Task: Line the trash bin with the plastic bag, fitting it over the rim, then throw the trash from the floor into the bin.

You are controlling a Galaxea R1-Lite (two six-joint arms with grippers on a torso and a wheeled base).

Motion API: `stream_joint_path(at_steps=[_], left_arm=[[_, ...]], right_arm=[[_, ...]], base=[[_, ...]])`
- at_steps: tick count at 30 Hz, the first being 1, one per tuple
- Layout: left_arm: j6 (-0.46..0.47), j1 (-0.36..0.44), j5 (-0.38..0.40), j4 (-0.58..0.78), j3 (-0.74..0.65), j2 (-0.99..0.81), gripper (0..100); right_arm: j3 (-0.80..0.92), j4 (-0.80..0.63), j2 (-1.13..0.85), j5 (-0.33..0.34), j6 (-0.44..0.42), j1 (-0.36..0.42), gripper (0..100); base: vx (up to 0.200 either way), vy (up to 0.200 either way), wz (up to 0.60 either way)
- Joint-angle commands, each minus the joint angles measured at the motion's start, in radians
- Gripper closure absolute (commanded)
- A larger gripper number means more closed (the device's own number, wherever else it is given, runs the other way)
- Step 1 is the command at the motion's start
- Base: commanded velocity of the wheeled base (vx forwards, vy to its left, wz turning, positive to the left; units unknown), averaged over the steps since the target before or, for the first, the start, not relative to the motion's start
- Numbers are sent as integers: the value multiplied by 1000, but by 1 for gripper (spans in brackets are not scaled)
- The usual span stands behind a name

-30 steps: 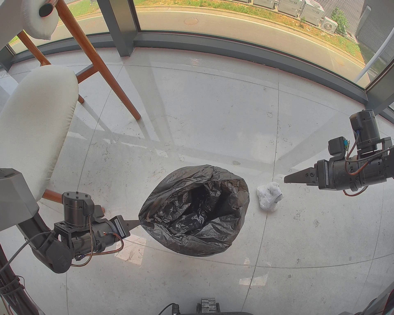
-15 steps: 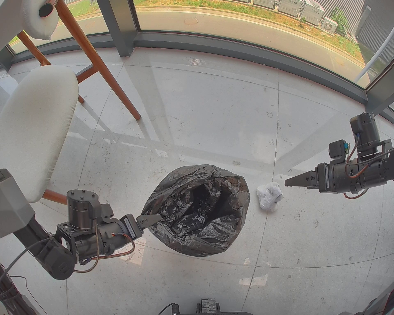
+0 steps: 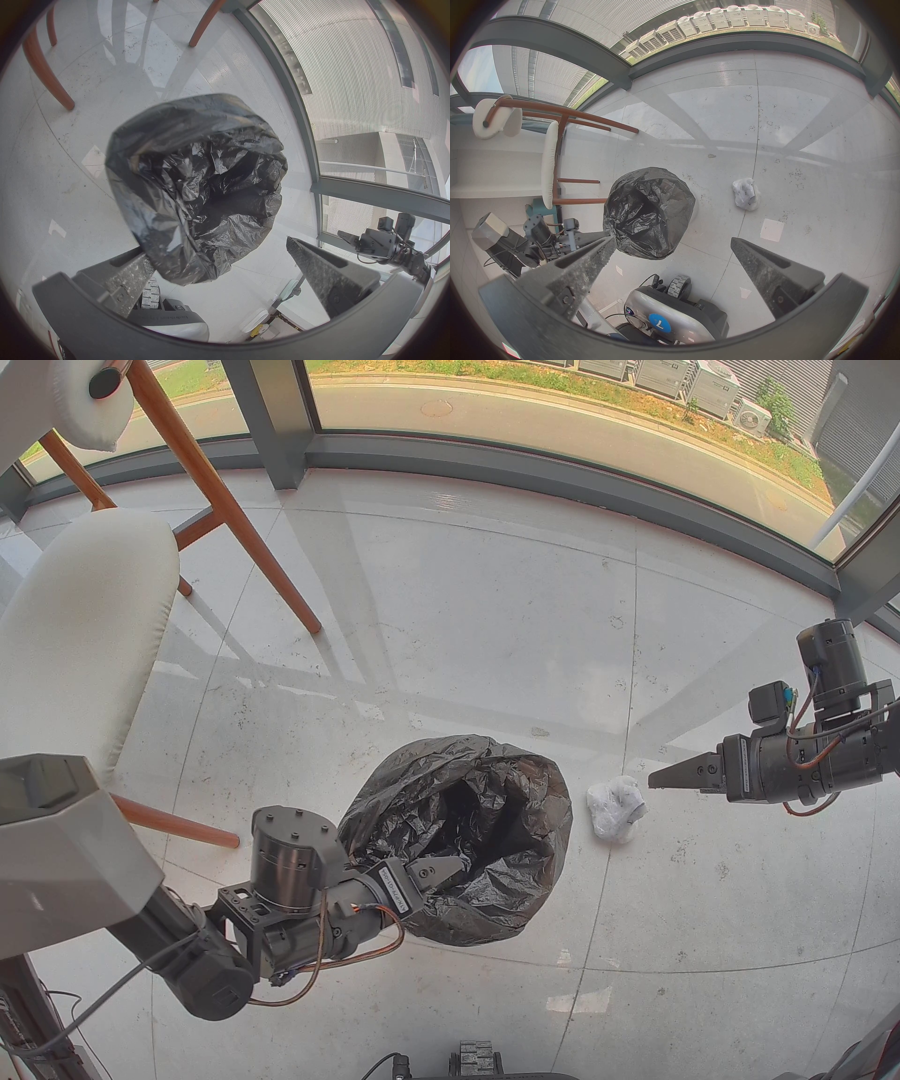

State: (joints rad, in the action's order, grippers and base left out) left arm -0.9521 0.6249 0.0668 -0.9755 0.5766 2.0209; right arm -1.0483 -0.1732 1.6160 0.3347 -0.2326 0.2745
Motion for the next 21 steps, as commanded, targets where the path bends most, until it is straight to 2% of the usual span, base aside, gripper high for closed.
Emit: stream_joint_path(at_steps=[1, 4, 5, 15, 21], left_arm=[[-2, 6, -1, -2, 11, 56, 0], [0, -1, -1, -2, 31, 62, 0], [0, -2, -1, 1, 42, 68, 100], [-2, -5, -25, 0, 14, 71, 100], [10, -5, -25, -2, -106, -17, 100]], right_arm=[[4, 0, 1, 1, -1, -1, 0], [5, 0, 1, 1, -1, -1, 0], [5, 0, 1, 1, -1, -1, 0], [2, 0, -1, 1, -1, -1, 0], [11, 0, -5, 1, -1, -3, 0]], base=[[0, 0, 0], [0, 0, 0], [0, 0, 0], [0, 0, 0], [0, 0, 0]])
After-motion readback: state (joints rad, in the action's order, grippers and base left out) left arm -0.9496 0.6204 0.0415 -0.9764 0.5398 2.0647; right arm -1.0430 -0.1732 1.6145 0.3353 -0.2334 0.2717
